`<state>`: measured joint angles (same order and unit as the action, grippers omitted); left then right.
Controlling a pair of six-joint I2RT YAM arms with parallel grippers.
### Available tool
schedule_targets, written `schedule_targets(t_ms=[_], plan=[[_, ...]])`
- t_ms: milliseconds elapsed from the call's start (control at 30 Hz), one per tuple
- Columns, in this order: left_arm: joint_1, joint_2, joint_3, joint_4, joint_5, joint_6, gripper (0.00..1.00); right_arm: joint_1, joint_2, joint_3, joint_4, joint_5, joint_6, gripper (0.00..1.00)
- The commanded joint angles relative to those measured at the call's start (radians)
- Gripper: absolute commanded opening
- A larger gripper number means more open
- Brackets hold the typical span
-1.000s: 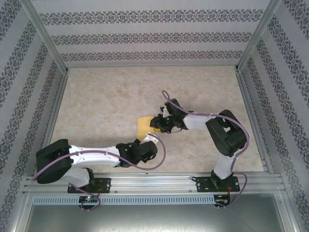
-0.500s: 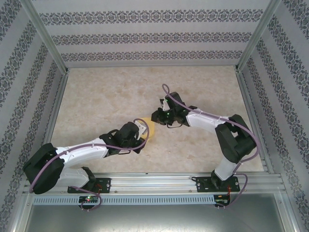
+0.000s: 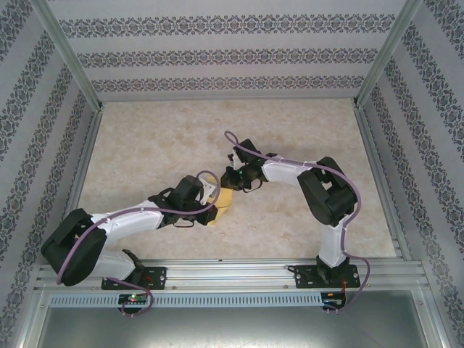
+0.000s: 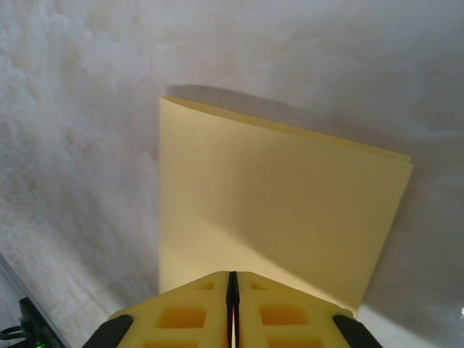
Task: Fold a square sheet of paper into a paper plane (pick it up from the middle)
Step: Third fold the triangle at the center of the table.
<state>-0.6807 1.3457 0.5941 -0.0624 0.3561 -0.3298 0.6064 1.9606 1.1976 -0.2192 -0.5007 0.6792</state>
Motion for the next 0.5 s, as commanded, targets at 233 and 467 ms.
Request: schedule_targets(t_ms=[233, 467], plan=[[0.052, 0.073, 0.08, -0.069, -0.002, -0.025, 0.0, 0.003, 0.057, 0.042, -0.146, 0.086, -0.125, 0.11], [0.063, 0.134, 0.147, -0.137, -0.047, -0.015, 0.0, 0.004, 0.067, 0.045, -0.166, 0.093, -0.138, 0.12]])
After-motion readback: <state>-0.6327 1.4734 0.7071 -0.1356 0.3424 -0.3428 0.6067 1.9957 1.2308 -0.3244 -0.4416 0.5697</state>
